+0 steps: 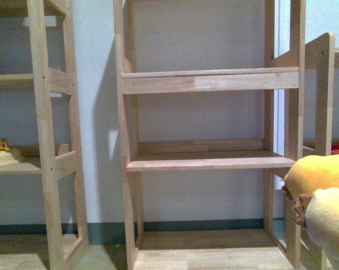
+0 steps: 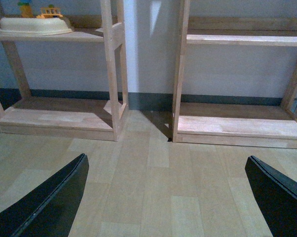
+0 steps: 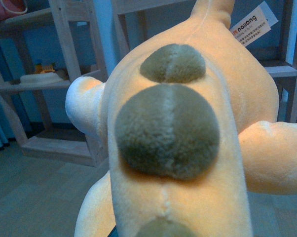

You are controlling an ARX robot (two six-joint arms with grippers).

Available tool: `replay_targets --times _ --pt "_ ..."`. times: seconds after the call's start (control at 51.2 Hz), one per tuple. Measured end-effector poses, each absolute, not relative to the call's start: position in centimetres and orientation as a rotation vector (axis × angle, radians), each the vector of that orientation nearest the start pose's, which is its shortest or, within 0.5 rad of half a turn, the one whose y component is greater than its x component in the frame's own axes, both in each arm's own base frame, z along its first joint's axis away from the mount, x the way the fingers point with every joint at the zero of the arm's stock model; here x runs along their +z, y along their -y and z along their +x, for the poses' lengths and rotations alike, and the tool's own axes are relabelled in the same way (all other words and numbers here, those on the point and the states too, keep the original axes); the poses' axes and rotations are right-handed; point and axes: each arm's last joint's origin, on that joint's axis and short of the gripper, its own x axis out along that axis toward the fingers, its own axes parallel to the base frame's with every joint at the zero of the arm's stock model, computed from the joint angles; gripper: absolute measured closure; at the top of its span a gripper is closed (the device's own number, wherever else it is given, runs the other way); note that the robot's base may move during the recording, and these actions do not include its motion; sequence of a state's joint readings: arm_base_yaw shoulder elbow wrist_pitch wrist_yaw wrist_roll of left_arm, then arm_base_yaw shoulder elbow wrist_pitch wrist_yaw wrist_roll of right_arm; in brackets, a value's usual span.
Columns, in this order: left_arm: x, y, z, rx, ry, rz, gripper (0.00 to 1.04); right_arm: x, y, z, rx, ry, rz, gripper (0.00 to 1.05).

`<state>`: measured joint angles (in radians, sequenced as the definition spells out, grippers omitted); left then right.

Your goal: Put away toys

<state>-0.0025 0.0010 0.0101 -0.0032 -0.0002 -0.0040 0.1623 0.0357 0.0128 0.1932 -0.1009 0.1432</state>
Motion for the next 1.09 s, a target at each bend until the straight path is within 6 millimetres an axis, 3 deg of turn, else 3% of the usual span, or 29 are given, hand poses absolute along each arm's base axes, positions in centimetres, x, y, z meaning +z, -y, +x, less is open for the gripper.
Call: replay_targets --times 1.093 --pt "16.66 0.02 9.71 -0.002 0.006 -0.004 0.06 18.36 -1.87 9.59 0.274 0.151 0.147 0.97"
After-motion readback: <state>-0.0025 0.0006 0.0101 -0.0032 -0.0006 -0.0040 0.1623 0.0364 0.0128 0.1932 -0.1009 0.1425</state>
